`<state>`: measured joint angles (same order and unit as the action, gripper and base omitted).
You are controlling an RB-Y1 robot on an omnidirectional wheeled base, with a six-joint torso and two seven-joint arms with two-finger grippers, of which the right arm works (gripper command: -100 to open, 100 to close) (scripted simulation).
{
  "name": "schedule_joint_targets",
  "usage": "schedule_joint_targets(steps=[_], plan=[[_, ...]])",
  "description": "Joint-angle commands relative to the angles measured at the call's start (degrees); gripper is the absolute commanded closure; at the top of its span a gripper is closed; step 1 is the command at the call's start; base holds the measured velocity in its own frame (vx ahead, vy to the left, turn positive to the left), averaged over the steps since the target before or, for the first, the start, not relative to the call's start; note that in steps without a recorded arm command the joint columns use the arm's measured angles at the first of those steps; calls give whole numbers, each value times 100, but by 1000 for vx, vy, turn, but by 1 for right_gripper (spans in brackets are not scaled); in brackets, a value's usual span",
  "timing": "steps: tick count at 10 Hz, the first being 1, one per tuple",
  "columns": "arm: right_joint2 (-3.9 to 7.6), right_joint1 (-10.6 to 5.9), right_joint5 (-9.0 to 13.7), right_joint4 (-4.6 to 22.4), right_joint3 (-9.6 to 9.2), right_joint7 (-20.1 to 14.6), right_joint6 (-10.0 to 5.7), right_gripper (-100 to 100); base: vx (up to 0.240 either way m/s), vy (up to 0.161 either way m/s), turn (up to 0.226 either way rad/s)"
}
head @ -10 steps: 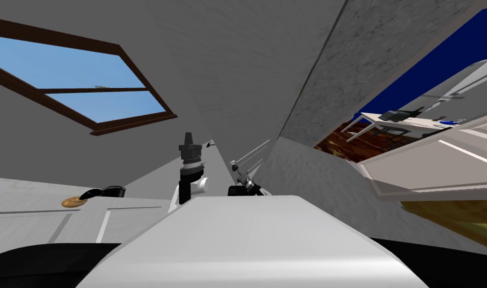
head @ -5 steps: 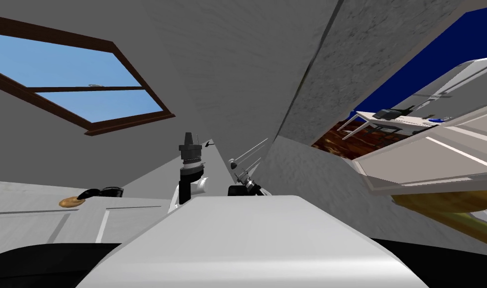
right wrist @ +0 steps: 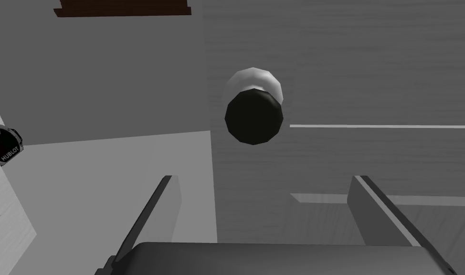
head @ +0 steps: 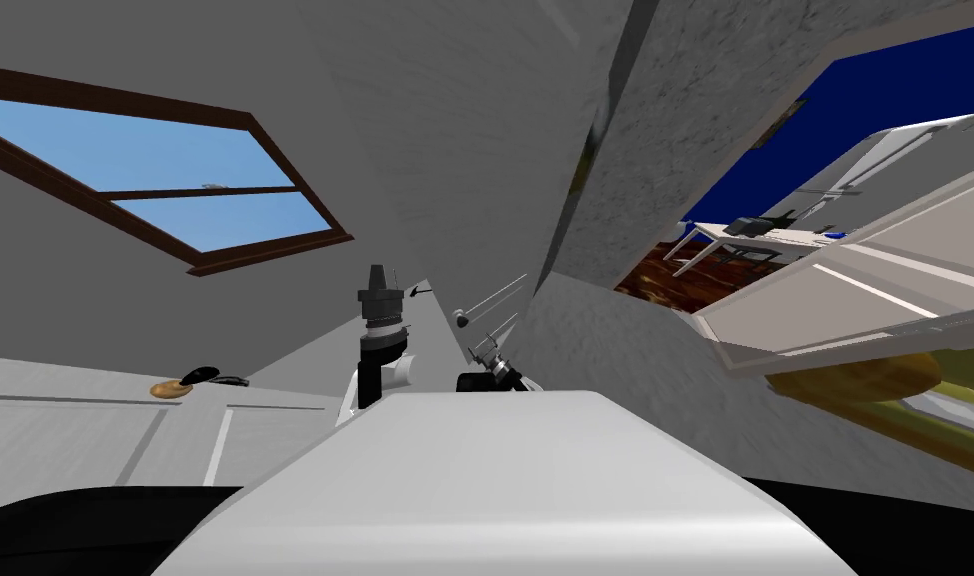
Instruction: Push the door open
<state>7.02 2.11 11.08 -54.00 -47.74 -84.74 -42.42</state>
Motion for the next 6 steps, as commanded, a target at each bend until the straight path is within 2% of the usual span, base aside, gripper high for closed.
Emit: schedule_joint_targets(steps=[1,6], plan=[[-28,-14,6,28,19,14,-17,-100,134,132,25],[-117,-50,26,132,86,60,-68,-100,162,136,25]])
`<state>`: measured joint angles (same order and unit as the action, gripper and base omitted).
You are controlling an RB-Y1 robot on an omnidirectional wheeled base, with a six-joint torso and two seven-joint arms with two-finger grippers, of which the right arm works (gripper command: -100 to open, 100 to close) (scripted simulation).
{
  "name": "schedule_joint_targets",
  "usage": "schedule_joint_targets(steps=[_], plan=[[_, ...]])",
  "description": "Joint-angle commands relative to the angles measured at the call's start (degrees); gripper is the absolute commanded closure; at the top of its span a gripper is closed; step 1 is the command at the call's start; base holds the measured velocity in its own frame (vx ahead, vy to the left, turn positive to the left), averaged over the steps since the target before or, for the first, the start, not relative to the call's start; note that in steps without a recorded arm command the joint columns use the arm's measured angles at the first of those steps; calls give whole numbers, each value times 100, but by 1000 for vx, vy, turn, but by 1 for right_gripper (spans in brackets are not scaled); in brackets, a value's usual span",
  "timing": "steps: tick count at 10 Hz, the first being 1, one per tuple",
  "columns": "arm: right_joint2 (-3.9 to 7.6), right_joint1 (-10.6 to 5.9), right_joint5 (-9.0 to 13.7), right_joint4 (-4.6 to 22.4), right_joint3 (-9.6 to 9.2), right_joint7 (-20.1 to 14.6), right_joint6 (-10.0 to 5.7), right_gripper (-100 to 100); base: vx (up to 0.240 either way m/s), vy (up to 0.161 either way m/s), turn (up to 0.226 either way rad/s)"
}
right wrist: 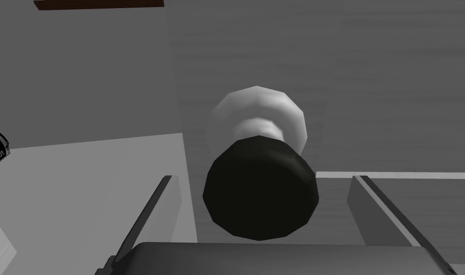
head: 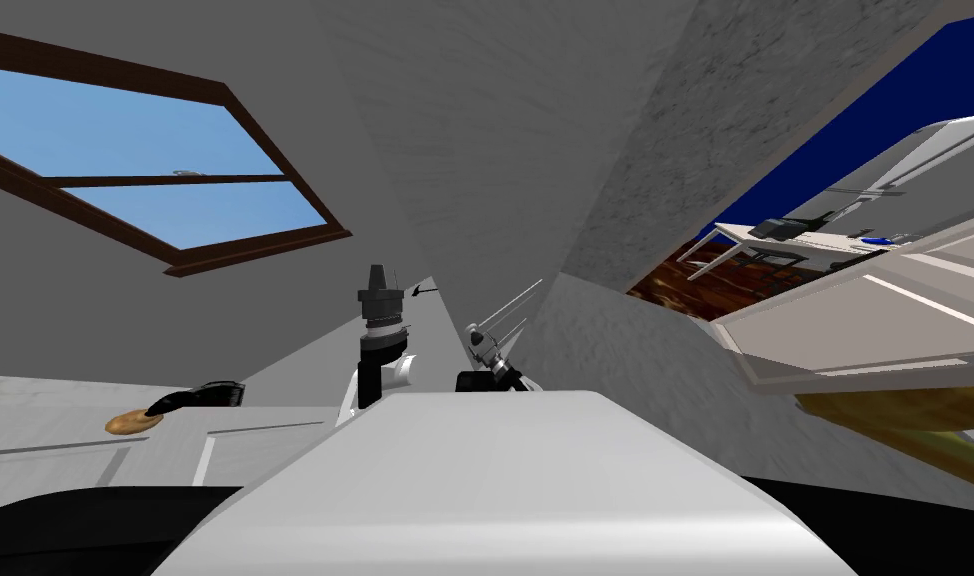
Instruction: Push the door open
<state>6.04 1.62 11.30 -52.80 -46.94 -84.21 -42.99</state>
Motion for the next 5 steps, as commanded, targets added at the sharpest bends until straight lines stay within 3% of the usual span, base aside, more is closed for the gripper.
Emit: schedule_joint_targets(steps=[1,2,3,5], plan=[[-31,-6,5,25,14,13,-17,-100,128,113,15],[-15,-7,3,18,11,8,-9,-100,56,49,-2],[-15,-7,3,18,11,8,-9,100,-8,-3,11],[-15,-7,3,18,11,8,-9,100,-17,-14,3]])
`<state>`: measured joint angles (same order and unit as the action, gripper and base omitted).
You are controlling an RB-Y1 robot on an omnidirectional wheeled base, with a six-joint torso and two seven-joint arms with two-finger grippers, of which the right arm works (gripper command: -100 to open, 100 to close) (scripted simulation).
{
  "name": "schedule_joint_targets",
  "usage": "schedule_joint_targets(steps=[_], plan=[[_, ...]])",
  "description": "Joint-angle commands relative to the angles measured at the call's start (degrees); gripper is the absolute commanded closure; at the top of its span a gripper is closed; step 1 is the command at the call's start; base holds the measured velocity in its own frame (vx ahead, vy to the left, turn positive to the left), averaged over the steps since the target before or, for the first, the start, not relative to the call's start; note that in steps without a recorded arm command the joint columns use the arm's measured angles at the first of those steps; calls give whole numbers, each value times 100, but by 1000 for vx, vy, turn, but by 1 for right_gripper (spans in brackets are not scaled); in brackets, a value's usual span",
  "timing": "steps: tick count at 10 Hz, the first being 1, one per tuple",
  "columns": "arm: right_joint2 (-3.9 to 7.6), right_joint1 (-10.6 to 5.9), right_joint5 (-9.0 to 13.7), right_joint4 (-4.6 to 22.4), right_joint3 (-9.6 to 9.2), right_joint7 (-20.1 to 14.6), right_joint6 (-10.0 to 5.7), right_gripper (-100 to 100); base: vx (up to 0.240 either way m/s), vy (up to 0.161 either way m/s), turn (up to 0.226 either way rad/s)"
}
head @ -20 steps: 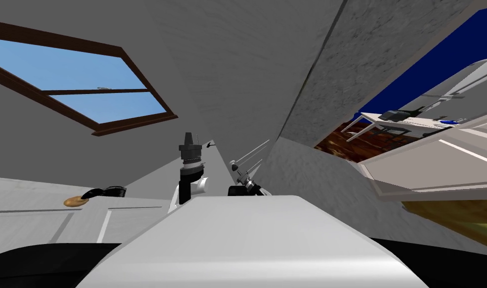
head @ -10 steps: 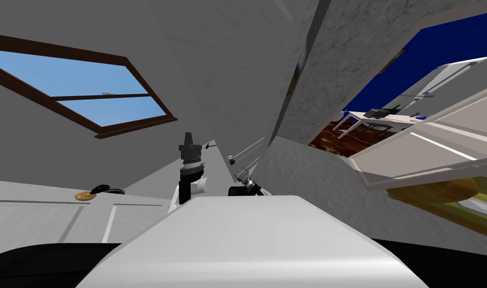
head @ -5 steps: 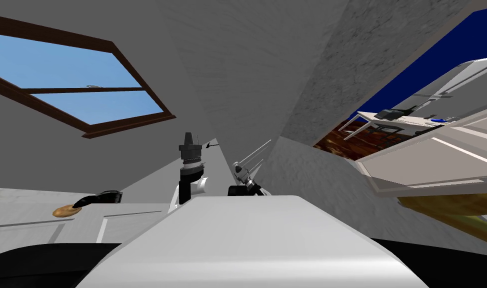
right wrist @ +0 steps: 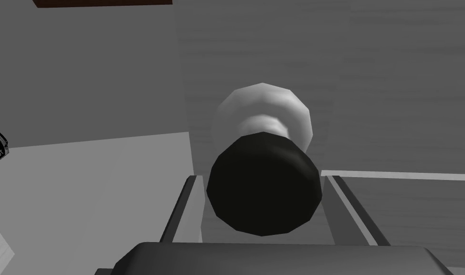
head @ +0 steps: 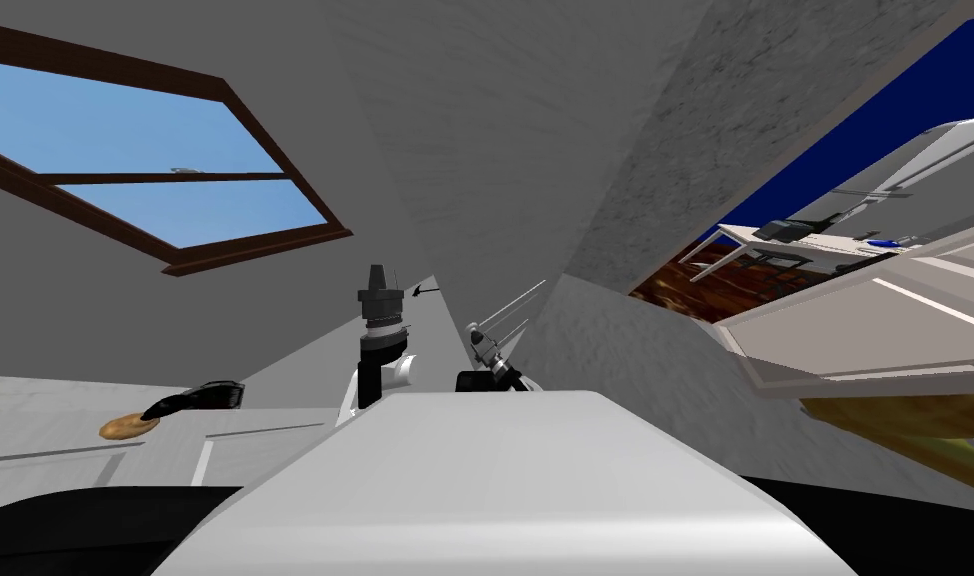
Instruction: Push the door open
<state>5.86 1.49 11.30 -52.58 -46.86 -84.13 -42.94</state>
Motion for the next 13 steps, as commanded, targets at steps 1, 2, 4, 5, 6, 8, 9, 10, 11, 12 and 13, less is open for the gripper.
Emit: schedule_joint_targets(steps=[1,2,4,5,6,8,9,10,11,12,13], plan=[[2,6,3,-4,4,-1,-13,100,-12,-12,0],[2,6,3,-4,4,-1,-13,100,-8,-6,0],[0,-1,35,28,86,40,10,100,27,40,-12],[-2,-2,46,35,115,53,8,100,108,134,-38],[-5,-4,60,42,148,67,6,100,96,136,-27],[-17,-8,107,69,264,118,-2,100,102,151,-39],[-29,-12,144,89,354,158,-8,100,125,143,-33],[-36,-14,164,100,403,179,-12,100,138,147,-37],[-52,-18,206,123,507,225,-19,100,175,176,-51],[-62,-20,228,136,561,248,-23,100,157,157,-50],[-72,-22,250,148,616,273,-26,100,96,131,-31]])
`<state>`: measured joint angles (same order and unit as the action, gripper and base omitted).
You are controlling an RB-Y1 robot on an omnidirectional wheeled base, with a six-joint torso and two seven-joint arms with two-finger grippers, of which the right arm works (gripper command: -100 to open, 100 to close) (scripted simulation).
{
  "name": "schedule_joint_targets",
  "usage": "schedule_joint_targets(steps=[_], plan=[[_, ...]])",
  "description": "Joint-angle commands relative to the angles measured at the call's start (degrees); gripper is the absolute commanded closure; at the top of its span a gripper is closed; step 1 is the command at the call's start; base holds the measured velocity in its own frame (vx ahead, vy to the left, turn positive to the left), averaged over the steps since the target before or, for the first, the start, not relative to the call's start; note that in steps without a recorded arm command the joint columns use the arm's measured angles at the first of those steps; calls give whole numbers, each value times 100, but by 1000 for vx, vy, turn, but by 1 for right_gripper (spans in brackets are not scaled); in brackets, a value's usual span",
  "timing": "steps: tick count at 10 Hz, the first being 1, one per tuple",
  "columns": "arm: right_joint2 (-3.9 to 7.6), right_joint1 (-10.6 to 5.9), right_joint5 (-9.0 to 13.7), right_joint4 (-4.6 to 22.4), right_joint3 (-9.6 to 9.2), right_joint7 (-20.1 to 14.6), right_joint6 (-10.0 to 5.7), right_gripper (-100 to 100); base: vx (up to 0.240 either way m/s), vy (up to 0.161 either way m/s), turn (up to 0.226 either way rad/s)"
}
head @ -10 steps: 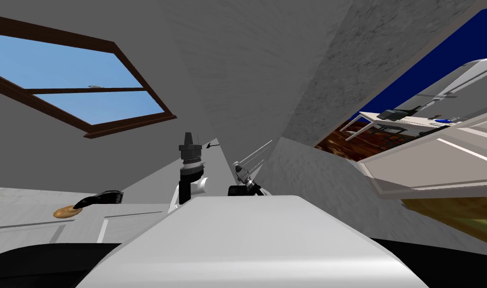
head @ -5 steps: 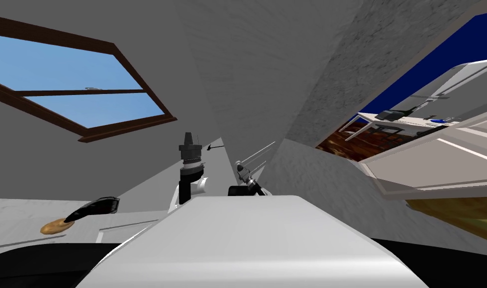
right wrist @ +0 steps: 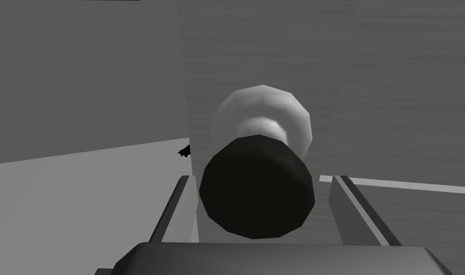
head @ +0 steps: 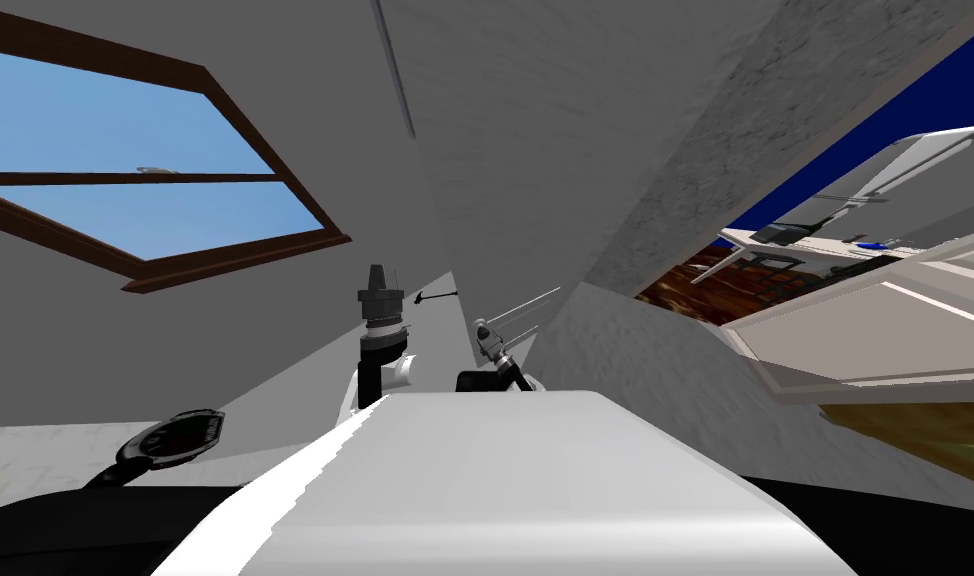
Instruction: Push the door open
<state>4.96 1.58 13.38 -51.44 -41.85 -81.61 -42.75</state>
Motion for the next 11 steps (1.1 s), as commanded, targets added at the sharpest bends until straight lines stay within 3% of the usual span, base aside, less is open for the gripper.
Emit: schedule_joint_targets(steps=[1,11], plan=[[6,-34,66,47,173,46,-50,100,71,110,-21],[-162,-57,305,180,762,305,-90,100,86,104,-41]])
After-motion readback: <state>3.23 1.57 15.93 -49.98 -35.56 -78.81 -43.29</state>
